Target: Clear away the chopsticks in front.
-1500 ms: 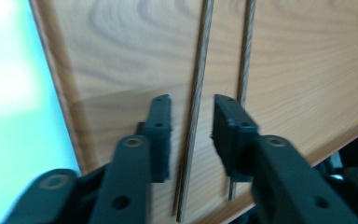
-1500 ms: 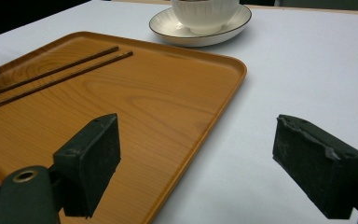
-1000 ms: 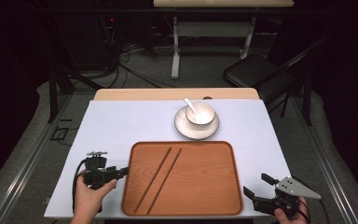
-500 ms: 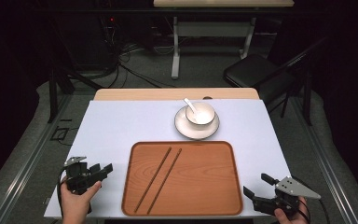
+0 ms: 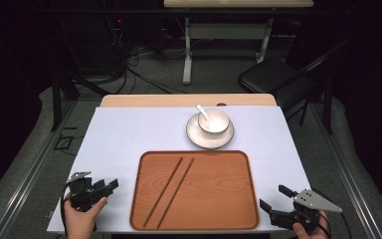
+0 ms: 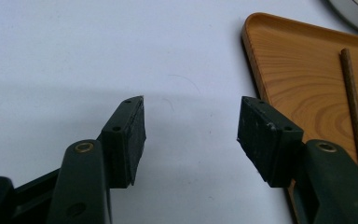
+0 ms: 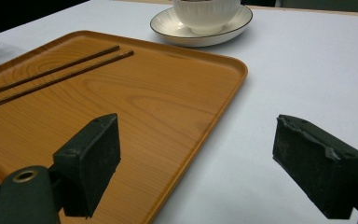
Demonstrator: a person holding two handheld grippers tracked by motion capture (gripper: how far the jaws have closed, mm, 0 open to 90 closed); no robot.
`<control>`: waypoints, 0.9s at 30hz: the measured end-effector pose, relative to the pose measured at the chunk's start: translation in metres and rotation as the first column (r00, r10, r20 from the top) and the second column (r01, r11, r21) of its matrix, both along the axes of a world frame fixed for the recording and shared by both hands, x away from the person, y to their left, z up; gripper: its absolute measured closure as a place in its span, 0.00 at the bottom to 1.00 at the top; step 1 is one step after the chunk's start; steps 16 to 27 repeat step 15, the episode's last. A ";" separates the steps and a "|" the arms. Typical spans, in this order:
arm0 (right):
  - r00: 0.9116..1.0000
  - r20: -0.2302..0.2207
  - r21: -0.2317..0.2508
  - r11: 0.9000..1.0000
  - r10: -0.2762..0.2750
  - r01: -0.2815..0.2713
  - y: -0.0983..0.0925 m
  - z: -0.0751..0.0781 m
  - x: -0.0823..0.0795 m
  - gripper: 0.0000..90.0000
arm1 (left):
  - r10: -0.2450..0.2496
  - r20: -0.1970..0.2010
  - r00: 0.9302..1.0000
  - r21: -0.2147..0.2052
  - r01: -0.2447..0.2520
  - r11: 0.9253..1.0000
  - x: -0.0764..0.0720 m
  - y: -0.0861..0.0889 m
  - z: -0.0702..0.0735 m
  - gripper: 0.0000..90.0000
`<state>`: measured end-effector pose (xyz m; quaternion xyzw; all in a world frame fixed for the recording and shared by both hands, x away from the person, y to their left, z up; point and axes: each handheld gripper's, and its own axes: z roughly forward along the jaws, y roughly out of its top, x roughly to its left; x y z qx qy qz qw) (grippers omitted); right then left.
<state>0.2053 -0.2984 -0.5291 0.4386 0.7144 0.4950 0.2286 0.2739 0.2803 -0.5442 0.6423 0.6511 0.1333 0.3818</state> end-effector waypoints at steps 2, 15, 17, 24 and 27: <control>1.000 0.000 0.001 1.000 0.000 0.000 0.000 0.000 0.000 0.16 | 0.005 -0.007 1.000 0.001 -0.005 1.000 0.000 0.000 -0.001 0.46; 1.000 0.010 0.004 1.000 0.003 -0.003 0.000 0.000 -0.001 0.16 | 0.008 -0.003 1.000 0.026 -0.008 1.000 0.001 0.000 -0.002 0.44; 1.000 0.010 0.004 1.000 0.003 -0.003 0.000 0.000 -0.001 0.16 | 0.008 -0.003 1.000 0.026 -0.008 1.000 0.001 0.000 -0.002 0.44; 1.000 0.010 0.004 1.000 0.003 -0.003 0.000 0.000 -0.001 0.16 | 0.008 -0.003 1.000 0.026 -0.008 1.000 0.001 0.000 -0.002 0.44; 1.000 0.010 0.004 1.000 0.003 -0.003 0.000 0.000 -0.001 0.16 | 0.008 -0.003 1.000 0.026 -0.008 1.000 0.001 0.000 -0.002 0.44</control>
